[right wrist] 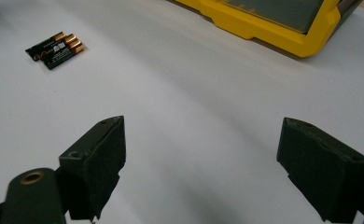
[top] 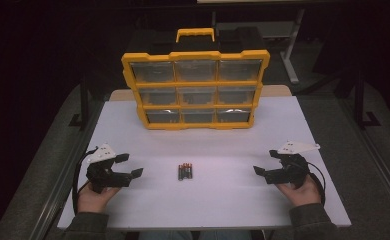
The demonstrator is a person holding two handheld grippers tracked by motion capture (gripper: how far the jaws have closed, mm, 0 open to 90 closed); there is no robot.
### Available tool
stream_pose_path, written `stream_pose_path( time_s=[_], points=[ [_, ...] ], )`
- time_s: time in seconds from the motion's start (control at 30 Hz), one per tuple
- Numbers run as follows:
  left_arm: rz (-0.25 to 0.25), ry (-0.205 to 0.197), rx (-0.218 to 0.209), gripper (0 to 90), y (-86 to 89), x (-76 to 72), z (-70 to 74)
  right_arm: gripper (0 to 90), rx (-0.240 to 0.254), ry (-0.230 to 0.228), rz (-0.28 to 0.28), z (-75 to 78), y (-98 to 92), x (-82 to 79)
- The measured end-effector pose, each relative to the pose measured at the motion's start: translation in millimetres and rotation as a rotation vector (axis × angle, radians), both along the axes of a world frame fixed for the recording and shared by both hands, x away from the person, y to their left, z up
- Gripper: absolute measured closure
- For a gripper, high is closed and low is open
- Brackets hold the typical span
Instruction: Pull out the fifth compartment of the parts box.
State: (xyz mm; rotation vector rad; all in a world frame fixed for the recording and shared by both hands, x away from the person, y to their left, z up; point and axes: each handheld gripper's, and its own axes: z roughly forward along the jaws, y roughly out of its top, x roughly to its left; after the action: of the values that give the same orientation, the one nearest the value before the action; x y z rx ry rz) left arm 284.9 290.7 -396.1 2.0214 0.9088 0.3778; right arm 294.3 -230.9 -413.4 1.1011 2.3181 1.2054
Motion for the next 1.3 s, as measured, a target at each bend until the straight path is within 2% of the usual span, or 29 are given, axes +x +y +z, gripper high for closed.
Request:
stream_pose_path(
  time_s=[0.23, 0.47, 0.67, 0.93, 1.2, 1.27, 1.3],
  points=[
    [-0.004, -0.002, -0.001, 21.5, 0.1, -0.8, 0.4, 14.9, -0.020, 0.010, 0.004, -2.1, 3.2, 0.6],
    [-0.022, -0.003, 0.015, 22.7, -1.6, -1.3, 0.5, 15.0, -0.003, 0.002, -0.003, 0.7, 2.7, 0.7],
    [-0.023, -0.003, -0.003, 22.5, -2.2, -2.6, 1.8, 15.1, -0.002, 0.001, -0.005, 1.8, 3.6, 0.1],
    [-0.029, 0.003, -0.005, 22.4, -2.5, -2.7, 3.0, 15.0, -0.014, 0.003, 0.005, 1.9, 8.3, 0.6],
    [-0.068, 0.019, -0.078, 22.5, -5.9, -1.1, 6.0, 15.3, -0.015, 0.011, 0.010, 1.1, 10.4, -0.9],
    [-0.081, 0.021, -0.084, 22.5, -7.2, 0.0, 8.1, 15.4, -0.016, 0.003, 0.010, 1.8, 9.9, -1.4],
    [-0.090, 0.018, -0.102, 22.6, -8.2, 1.3, 8.7, 15.4, -0.016, 0.003, 0.009, 2.2, 9.1, -1.7]
  ],
)
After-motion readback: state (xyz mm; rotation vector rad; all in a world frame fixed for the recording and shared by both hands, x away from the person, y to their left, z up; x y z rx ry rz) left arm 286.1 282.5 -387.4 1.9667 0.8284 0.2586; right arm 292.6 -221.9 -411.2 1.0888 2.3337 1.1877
